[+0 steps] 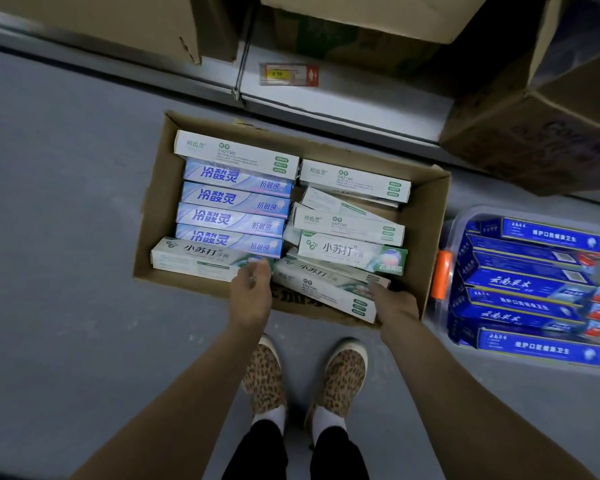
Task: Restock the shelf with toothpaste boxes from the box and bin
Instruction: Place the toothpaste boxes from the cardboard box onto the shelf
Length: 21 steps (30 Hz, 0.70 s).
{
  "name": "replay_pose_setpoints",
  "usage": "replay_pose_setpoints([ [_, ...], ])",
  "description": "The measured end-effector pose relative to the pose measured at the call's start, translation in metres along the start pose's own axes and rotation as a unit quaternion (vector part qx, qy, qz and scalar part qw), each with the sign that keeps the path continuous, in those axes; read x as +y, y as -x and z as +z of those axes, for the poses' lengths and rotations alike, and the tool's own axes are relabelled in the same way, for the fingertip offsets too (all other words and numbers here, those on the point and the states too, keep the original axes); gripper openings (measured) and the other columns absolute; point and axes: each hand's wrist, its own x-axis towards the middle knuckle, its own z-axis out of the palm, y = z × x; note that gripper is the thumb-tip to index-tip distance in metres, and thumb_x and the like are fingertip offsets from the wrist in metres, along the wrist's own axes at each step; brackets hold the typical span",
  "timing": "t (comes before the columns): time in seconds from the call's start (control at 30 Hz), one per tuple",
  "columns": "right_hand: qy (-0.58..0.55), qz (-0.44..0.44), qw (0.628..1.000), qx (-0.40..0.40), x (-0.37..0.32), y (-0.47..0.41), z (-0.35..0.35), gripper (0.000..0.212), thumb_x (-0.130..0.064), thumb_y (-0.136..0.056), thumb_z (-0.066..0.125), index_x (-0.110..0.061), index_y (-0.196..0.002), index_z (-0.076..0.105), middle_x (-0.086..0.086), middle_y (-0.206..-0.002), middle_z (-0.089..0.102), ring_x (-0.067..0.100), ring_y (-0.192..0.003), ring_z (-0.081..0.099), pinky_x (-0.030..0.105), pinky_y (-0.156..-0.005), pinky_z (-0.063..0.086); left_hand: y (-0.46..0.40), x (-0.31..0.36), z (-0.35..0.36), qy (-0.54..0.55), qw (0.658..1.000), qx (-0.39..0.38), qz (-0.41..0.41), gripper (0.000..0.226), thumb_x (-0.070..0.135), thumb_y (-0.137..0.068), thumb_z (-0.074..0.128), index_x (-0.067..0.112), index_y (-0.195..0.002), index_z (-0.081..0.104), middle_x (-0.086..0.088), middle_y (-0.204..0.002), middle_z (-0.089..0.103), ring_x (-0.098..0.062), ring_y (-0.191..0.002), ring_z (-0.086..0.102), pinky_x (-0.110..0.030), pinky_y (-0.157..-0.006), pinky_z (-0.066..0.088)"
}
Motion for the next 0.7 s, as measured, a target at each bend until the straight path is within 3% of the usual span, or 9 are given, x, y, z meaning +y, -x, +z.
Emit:
replay_pose_setpoints([
  [0.1,-0.052,0.007,0.998,-0.041,0.001,0.006,-0.001,0.034,-0.027,-0.074,0.086,-0.006,-0.096,0.072,0.012,-0.082,0.075,0.028,-0.076,0.073,0.047,-0.077,0.062,0.000,0.002,0.000,0.009,1.000,0.009,-0.007,0.043,0.043,-0.103,0.048,0.009,-0.128,0.060,-0.001,-0.116,0.060,-0.016,-0.111,0.054,-0.029,-0.089,0.039],
  [0.23,-0.147,0.003,0.984,-0.103,0.001,0.028,-0.008,0.037,-0.016,-0.075,0.088,-0.009,-0.104,0.068,0.013,-0.093,0.076,0.023,-0.081,0.074,0.032,-0.059,0.060,-0.005,0.001,-0.003,0.028,0.998,0.027,-0.039,0.044,0.043,-0.103,0.047,0.010,-0.131,0.055,-0.001,-0.119,0.055,-0.016,-0.110,0.050,-0.030,-0.091,0.037],
  [0.4,-0.306,-0.047,0.943,-0.122,0.012,0.060,-0.026,0.051,-0.004,-0.073,0.085,-0.009,-0.119,0.064,0.007,-0.106,0.076,0.021,-0.092,0.075,0.034,-0.075,0.062,-0.018,-0.003,-0.010,0.064,0.992,0.067,-0.087,0.066,0.054,-0.100,0.046,0.008,-0.148,0.040,-0.011,-0.142,0.051,-0.029,-0.128,0.051,-0.043,-0.108,0.040],
  [0.53,-0.412,-0.040,0.890,-0.191,0.023,0.060,-0.021,0.051,-0.007,-0.080,0.073,-0.001,-0.129,0.063,0.012,-0.118,0.073,0.020,-0.103,0.073,0.031,-0.087,0.059,-0.034,-0.005,-0.007,0.105,0.986,0.055,-0.114,0.100,0.075,-0.082,0.046,0.021,-0.160,0.014,-0.008,-0.162,0.029,-0.032,-0.142,0.038,-0.052,-0.115,0.035],
  [0.63,-0.448,-0.038,0.872,-0.194,0.018,0.051,-0.008,0.040,-0.004,-0.088,0.067,-0.002,-0.128,0.062,0.012,-0.123,0.070,0.017,-0.105,0.071,0.025,-0.081,0.060,-0.048,-0.016,-0.006,0.124,0.983,0.056,-0.123,0.120,0.087,-0.056,0.046,0.029,-0.157,0.020,-0.008,-0.157,0.038,-0.032,-0.136,0.046,-0.053,-0.111,0.040],
  [0.7,-0.465,-0.029,0.865,-0.184,0.011,0.044,0.000,0.044,-0.005,-0.088,0.069,-0.003,-0.131,0.062,0.011,-0.125,0.070,0.018,-0.110,0.070,0.026,-0.083,0.060,-0.040,-0.015,-0.010,0.132,0.983,0.064,-0.109,0.121,0.087,-0.054,0.051,0.028,-0.157,0.025,-0.005,-0.156,0.039,-0.028,-0.136,0.048,-0.050,-0.111,0.042],
])
